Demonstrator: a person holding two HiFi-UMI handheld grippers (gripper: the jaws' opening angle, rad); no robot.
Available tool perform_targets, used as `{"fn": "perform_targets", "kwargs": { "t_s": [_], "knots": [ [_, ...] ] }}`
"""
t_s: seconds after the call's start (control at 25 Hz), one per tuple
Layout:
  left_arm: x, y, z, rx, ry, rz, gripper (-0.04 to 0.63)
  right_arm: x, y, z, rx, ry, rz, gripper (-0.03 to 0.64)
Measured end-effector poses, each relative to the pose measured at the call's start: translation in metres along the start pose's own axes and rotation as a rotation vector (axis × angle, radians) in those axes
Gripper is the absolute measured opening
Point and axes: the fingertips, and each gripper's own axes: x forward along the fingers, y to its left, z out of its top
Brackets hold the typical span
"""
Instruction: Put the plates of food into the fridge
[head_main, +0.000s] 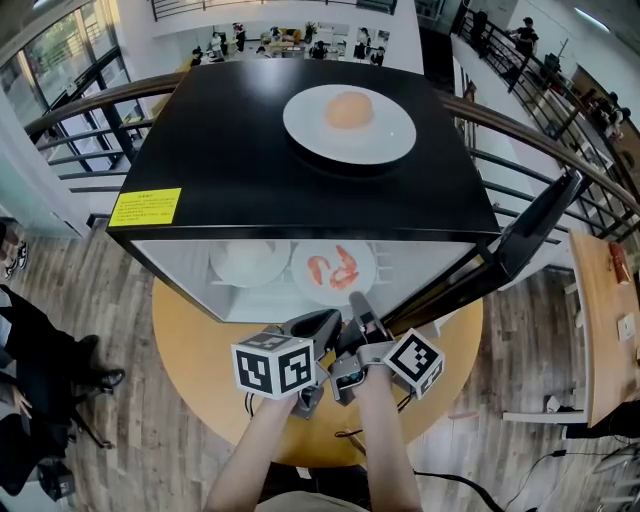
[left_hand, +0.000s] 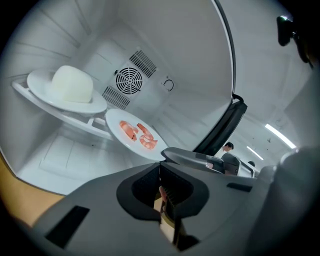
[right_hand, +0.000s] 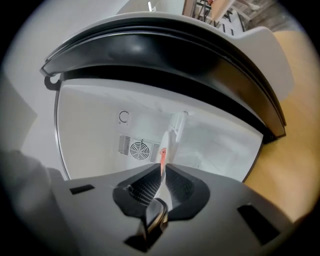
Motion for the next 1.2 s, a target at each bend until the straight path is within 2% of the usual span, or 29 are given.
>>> {"fn": "perform_targets", "kwargs": {
  "t_s": [0.08,0.16,0.32,0.56,0.64,0.8,0.92,1.12,1.2],
  "knots": [
    [0.002,-0.004,0.004,0.022,0.004,-0.006,0.008,0.000,0.004,0.001,-0.089,0.012,-0.017,0.029],
    [0.004,-0.007,0.005,0.051,0.009,-0.008,0.008,-0.002,0.007,0.003,-0.211,0.014,-0.043,0.095],
    [0.003,-0.008,0.004,0.121,0.005,0.004,0.008,-0.012,0.002,0.004,-0.466,0.000,-0.119,0.100],
    [0.009,-0.005,0.001,0.198,0.008,0.068,0.008,-0.033,0.012,0.010,-0.814,-0.070,-0.189,0.097],
    [0.013,-0.001,-0.001,0.207,0.015,0.085,0.008,-0.038,0.014,0.011,-0.859,-0.079,-0.197,0.084],
    [0.027,0.003,-0.003,0.170,0.002,0.078,0.008,-0.049,0.003,0.019,-0.856,-0.085,-0.199,0.063],
    [0.031,0.011,0.011,0.173,0.007,0.093,0.008,-0.050,0.004,0.019,-0.862,-0.088,-0.212,0.051],
    [0.032,0.021,0.025,0.207,-0.018,0.132,0.008,-0.052,0.007,0.016,-0.910,-0.094,-0.218,0.038],
    [0.028,0.015,0.025,0.262,-0.051,0.142,0.008,-0.054,0.012,0.015,-0.938,-0.100,-0.206,0.038]
  ]
}}
